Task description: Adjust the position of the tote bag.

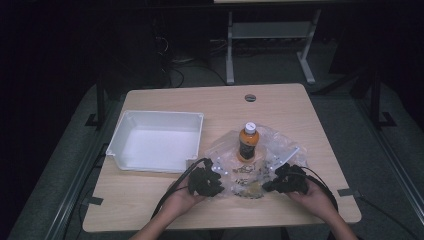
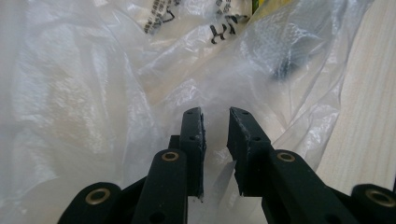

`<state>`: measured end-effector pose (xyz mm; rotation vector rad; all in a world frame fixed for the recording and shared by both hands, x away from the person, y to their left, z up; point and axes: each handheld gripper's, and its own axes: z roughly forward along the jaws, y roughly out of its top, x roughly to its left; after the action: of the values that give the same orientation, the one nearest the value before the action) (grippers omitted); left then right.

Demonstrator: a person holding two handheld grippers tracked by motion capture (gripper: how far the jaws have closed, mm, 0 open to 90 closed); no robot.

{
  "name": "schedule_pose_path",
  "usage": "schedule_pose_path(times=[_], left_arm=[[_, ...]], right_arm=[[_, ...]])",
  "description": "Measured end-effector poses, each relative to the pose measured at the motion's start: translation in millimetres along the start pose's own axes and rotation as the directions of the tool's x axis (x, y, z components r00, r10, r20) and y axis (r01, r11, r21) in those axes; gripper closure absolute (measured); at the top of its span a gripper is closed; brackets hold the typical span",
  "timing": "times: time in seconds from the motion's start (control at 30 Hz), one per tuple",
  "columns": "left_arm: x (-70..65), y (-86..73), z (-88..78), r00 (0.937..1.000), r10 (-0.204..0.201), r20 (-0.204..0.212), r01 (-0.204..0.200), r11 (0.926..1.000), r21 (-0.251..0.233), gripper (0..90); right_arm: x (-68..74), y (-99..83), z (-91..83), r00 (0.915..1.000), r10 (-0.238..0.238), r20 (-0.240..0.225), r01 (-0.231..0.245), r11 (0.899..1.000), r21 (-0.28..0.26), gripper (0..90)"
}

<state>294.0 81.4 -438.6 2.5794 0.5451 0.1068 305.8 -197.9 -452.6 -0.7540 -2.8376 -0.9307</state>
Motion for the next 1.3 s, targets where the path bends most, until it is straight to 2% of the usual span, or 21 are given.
schedule_pose_path(times=[0.17,0.2,0.4,0.53,0.6,0.67,0.7,0.87,0.9,0.93,0.97,1.2,1.3], left_arm=[[0.7,-0.5,-2.2,1.0,-0.002,0.008,0.002,0.9999,-0.013,74.3],[0.7,-0.5,-2.2,1.0,-0.002,0.008,0.002,0.9999,-0.013,73.0],[5.2,1.3,-25.7,0.9998,-0.013,0.014,0.014,0.9975,-0.07,71.5],[8.0,3.0,-43.7,0.9994,-0.03,0.015,0.031,0.993,-0.114,69.3],[10.1,3.7,-52.2,0.9995,-0.025,0.021,0.027,0.9923,-0.121,68.5],[11.5,4.1,-56.4,0.9996,-0.023,0.015,0.025,0.9913,-0.129,66.8],[14.1,4.7,-65.1,0.9995,-0.031,0.006,0.031,0.9893,-0.143,66.3],[26.6,0.0,-79.7,0.998,-0.063,-0.009,0.06,0.9841,-0.167,66.7],[26.6,0.0,-79.7,0.998,-0.063,-0.009,0.06,0.9841,-0.167,66.7],[30.9,-3.4,-81.2,0.9967,-0.08,-0.017,0.076,0.9824,-0.171,66.7],[33.1,-4.9,-82.1,0.997,-0.073,-0.025,0.068,0.9853,-0.157,66.7],[40.9,-13.1,-75.4,0.9941,-0.098,-0.047,0.092,0.9882,-0.122,66.9],[42.1,-17.2,-76.4,0.9929,-0.106,-0.053,0.099,0.9868,-0.128,66.6]], right_arm=[[-4.1,-4.3,1.9,1.0,-0.004,0.006,0.003,1.0,0.011,89.9],[-3.1,-4.5,1.2,1.0,0.009,0.001,-0.009,1.0,0.01,89.8],[0.5,-3.5,-9.6,0.9998,0.017,0.003,-0.017,0.998,-0.059,80.8],[1.2,-3.4,-14.6,0.9998,0.017,0.014,-0.015,0.996,-0.085,76.6],[1.7,-3.6,-17.8,0.9997,0.019,0.016,-0.017,0.995,-0.101,75.3],[1.8,-3.9,-21.1,0.9995,0.019,0.025,-0.016,0.993,-0.114,74.3],[2.1,-4.2,-23.1,0.9994,0.022,0.027,-0.019,0.992,-0.121,74.0],[2.7,-5.7,-27.0,0.999,0.027,0.035,-0.022,0.991,-0.132,72.9],[2.9,-5.9,-27.5,0.9989,0.027,0.037,-0.022,0.991,-0.133,72.7],[2.9,-6.0,-27.6,0.9989,0.028,0.038,-0.023,0.991,-0.135,72.3],[2.8,-6.0,-27.7,0.9988,0.029,0.039,-0.023,0.99,-0.136,72.3],[4.4,-4.3,-28.7,0.9986,0.023,0.048,-0.017,0.991,-0.136,72.3],[5.0,-4.4,-28.9,0.9985,0.021,0.052,-0.013,0.991,-0.137,72.2]])
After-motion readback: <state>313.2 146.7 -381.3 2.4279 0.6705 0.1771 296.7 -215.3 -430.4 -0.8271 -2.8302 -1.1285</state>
